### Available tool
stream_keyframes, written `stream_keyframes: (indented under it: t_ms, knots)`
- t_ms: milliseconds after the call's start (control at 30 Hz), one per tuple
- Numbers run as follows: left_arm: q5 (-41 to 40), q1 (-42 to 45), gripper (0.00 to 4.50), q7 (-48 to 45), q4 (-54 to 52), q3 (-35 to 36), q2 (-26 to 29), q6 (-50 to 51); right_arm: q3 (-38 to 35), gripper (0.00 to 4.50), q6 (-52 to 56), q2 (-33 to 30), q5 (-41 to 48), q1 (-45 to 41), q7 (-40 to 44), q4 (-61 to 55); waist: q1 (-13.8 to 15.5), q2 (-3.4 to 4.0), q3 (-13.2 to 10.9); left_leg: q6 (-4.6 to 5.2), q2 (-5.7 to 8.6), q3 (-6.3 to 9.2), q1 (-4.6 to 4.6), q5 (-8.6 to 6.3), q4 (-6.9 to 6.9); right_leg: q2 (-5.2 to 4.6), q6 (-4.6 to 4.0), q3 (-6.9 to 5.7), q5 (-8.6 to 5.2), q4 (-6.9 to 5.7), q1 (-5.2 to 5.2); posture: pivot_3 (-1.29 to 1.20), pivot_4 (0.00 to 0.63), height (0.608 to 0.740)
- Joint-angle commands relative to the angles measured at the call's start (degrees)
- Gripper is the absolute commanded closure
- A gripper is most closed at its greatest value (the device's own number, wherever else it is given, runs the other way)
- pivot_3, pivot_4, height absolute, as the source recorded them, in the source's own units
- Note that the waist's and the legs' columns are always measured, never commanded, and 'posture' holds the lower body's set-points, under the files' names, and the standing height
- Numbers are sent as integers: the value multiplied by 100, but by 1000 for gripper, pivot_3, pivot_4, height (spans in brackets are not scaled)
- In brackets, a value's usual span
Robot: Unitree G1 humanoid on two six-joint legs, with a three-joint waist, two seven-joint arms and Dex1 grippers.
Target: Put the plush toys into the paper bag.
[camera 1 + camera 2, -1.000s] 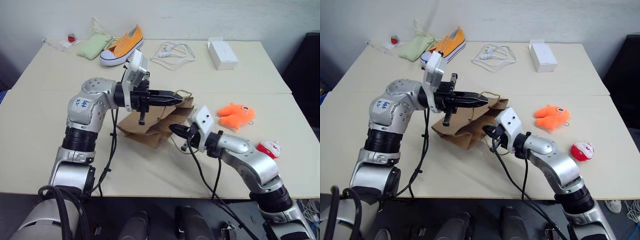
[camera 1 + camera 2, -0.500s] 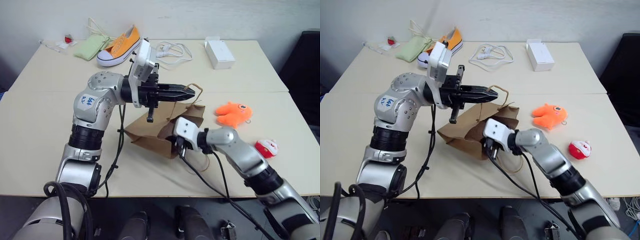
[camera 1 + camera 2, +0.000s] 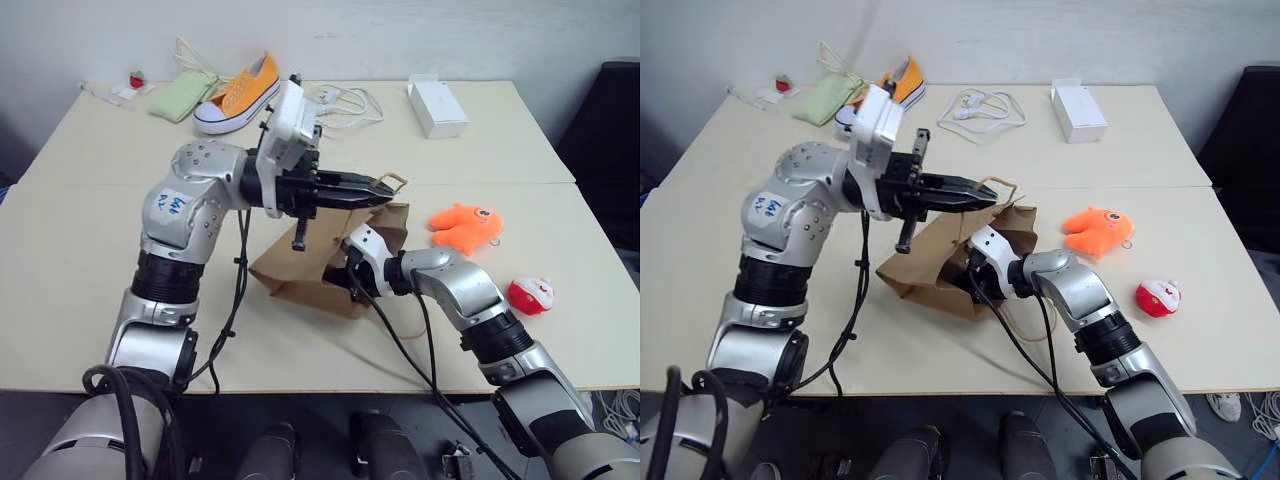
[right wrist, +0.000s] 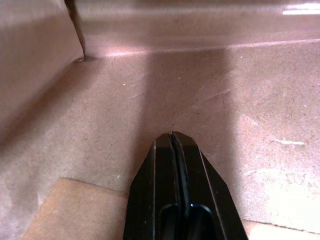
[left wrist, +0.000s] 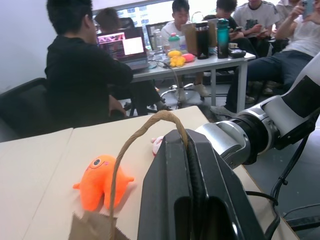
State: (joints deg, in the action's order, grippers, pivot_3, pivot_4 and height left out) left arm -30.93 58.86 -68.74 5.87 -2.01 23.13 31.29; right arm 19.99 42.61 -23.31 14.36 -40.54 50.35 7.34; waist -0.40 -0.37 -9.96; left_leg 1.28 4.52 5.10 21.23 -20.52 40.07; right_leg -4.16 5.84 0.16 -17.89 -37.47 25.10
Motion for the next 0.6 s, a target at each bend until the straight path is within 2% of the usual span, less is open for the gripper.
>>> stream_keyframes:
  t_ms: [33, 133, 367, 467, 600]
  knots:
    - [-502, 518, 4500, 292, 182, 603, 134, 453, 125, 4469, 310, -115, -280, 278, -225, 78, 23, 0, 1, 0, 0, 2, 0, 0, 1, -1, 0, -1, 0, -1, -1, 0, 150, 740]
    - [-585, 564, 4500, 360, 180, 654, 129, 588, 102, 4469, 329, -108, -284, 322, -265, 35, 24, 0, 5, 1, 6, 3, -3, 0, 1, -5, 0, -2, 0, -4, -6, 0, 150, 740]
    - [-268, 62, 4500, 336, -224, 186, 7, 223, -68, 4469, 274, -137, -270, 446, -448, -170, 26, 1, 5, 1, 7, 5, -5, 0, 0, -5, 0, -3, 0, -6, -7, 0, 150, 740]
    - [-141, -37, 4500, 475, 113, 154, -42, 143, -215, 4469, -331, -499, -270, 803, -283, -1038, 70, 1, 5, 1, 9, 7, -3, 0, 0, -6, 0, -4, 0, -4, -6, 0, 150, 740]
    - [-193, -79, 4500, 427, 107, 143, -39, 172, -1044, 4469, 43, -852, 491, 1484, -225, -2683, 98, 0, 4, 4, 21, 11, 18, 0, -3, -16, 0, -5, 0, -4, 11, 0, 150, 740]
